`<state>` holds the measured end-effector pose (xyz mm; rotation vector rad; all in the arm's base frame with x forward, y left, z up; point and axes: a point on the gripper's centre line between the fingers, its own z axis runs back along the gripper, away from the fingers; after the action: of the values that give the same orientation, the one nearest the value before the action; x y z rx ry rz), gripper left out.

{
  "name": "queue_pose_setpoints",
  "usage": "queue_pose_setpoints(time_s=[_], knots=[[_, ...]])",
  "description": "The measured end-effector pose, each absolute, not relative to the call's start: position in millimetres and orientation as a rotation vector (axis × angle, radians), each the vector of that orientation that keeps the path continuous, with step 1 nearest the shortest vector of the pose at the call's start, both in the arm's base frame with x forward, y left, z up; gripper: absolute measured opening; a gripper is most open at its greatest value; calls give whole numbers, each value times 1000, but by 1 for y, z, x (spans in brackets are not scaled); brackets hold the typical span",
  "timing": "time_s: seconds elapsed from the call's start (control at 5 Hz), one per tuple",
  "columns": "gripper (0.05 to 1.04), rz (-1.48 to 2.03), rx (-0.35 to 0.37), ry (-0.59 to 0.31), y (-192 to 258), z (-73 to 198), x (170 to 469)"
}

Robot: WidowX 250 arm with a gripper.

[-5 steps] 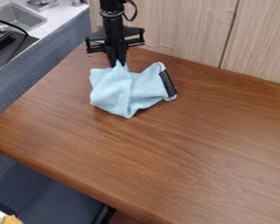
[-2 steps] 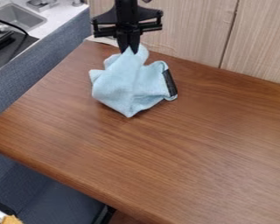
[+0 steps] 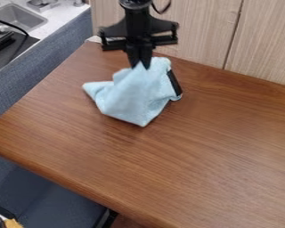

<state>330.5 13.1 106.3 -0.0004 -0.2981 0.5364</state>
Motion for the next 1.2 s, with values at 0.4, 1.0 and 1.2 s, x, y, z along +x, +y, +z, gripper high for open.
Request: queue_pose_setpoints(time_s=[0.4,1.0,1.2], knots=[[68,351,-78,-239,-39,59,307],[263,196,-68,-155,-77,35,291],[537,230,-49,-168,-73,35,292]])
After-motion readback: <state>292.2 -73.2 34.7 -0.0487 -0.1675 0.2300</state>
